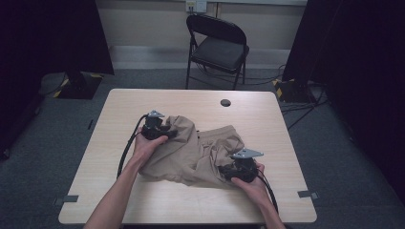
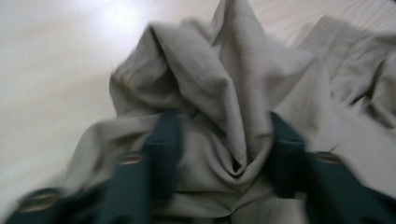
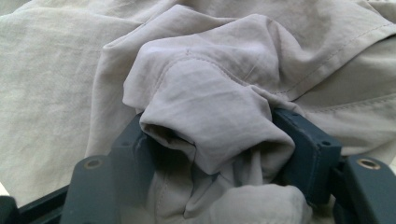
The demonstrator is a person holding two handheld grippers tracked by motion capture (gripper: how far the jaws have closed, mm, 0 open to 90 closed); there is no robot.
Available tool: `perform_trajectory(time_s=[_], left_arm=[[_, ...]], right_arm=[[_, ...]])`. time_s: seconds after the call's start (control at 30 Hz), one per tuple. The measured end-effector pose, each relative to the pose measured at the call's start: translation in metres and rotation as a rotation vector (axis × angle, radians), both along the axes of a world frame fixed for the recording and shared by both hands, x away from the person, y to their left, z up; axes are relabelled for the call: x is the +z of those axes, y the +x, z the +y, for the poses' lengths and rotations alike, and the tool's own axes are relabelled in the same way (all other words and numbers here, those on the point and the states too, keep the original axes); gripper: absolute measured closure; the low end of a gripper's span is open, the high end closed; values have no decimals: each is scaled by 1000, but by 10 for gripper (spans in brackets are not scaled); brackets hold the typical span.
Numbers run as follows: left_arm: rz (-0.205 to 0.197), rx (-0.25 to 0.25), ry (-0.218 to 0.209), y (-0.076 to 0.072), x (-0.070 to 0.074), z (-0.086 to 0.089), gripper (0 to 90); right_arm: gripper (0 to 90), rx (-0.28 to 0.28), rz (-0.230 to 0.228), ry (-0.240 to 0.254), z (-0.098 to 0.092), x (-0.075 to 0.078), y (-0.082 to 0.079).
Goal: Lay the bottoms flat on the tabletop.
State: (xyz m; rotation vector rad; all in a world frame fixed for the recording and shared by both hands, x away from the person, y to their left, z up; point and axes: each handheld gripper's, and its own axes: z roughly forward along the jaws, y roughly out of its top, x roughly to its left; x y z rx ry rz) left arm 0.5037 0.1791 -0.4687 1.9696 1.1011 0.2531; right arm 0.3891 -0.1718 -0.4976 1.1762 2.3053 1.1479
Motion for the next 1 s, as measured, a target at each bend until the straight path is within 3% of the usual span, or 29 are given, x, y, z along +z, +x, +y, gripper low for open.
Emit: perform_trajectory(time_s=[0.1, 0.13, 0.43, 0.5, 0.57, 0.6, 0.7, 0.73, 0.83, 0.87, 0.93, 1.0], left_arm=[[4, -18, -84, -8, 1, 11, 762], [-2, -35, -90, -11, 3, 15, 784], [-149, -98, -154, -67, 50, 42, 824], [-161, -110, -180, -81, 54, 47, 824], [-184, -111, -159, -97, 56, 51, 824], [-183, -125, -161, -104, 55, 53, 824], [-212, -139, -114, -128, 51, 62, 824], [-207, -142, -130, -134, 48, 67, 824], [-186, -130, -140, -151, 38, 82, 824], [-173, -129, -110, -158, 31, 87, 824], [-131, -118, -130, -165, 15, 95, 824], [-101, -103, -86, -169, 0, 100, 824]], right_arm=[[336, 0, 0, 0, 0, 0, 0], [335, 0, -1, -1, 0, 0, 0], [334, -7, 2, 3, 0, 0, 0], [334, -9, 3, 2, 1, 0, 0], [333, -13, 5, 6, 0, 0, 0], [333, -15, 7, 10, 0, 0, 0], [332, -14, 6, 11, 0, 0, 0], [332, -16, 7, 12, 0, 0, 0], [332, -16, 6, 13, 0, 0, 0], [332, -15, 6, 13, 0, 0, 0], [332, -16, 6, 12, 0, 0, 0], [331, -18, 5, 10, 1, 0, -1]])
